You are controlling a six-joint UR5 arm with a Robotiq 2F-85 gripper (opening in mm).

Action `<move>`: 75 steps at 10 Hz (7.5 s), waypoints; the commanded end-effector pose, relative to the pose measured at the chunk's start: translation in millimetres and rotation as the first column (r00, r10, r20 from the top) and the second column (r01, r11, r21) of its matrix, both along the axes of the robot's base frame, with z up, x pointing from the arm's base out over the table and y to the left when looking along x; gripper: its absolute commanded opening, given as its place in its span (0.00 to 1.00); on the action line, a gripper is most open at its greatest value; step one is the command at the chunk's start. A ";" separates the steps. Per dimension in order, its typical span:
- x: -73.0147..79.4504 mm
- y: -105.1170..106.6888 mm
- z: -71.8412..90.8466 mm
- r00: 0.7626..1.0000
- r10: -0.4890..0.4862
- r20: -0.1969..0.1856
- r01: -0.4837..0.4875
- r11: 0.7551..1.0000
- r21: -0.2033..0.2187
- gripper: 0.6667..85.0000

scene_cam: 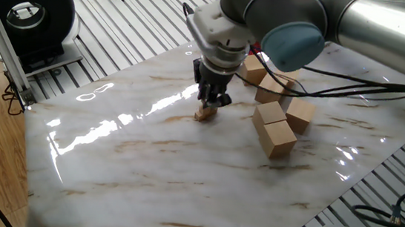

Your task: Stack the blocks into a pyramid shape

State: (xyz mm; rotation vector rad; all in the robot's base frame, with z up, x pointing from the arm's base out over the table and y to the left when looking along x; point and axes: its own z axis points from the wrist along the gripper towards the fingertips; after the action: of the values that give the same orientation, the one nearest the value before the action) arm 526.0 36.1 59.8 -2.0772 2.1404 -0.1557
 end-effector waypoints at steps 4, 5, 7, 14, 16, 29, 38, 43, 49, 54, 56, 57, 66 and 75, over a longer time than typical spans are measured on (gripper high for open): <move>-1.0 -10.7 4.4 0.995 0.100 0.008 -0.100 0.995 -0.006 0.00; -5.3 -7.3 2.7 0.996 0.088 -0.005 -0.088 0.996 0.011 0.00; -11.3 -4.3 -2.8 0.997 0.074 -0.024 -0.074 0.997 0.034 0.00; -20.6 3.5 -9.2 0.997 0.056 -0.044 -0.053 0.996 0.072 0.00; -17.8 1.9 -9.6 0.998 0.058 -0.035 -0.056 0.996 0.065 0.00; -15.3 1.7 -8.0 0.998 0.060 -0.029 -0.057 0.995 0.084 0.00; -11.7 3.8 -6.0 0.998 0.047 -0.029 -0.044 0.992 0.119 0.00; -6.3 1.4 -6.0 0.999 0.048 -0.012 -0.046 0.992 0.114 0.02; -7.5 0.5 -9.3 0.999 0.052 -0.017 -0.049 0.991 0.125 0.10; -10.3 -2.4 -11.5 0.998 0.058 -0.023 -0.054 0.989 0.138 0.16; -10.5 -1.2 -11.1 0.998 0.060 -0.024 -0.056 0.988 0.142 0.18; -10.7 -2.3 -9.8 0.998 0.066 -0.024 -0.062 0.988 0.143 0.19; -7.1 6.6 -5.5 0.996 0.088 -0.024 -0.083 0.982 0.170 0.29; -4.7 3.7 -6.7 0.994 0.104 -0.023 -0.098 0.980 0.174 0.36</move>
State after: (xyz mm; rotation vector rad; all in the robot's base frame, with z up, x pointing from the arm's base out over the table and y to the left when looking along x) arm 518.7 39.8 51.3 -2.1091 1.9830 0.0680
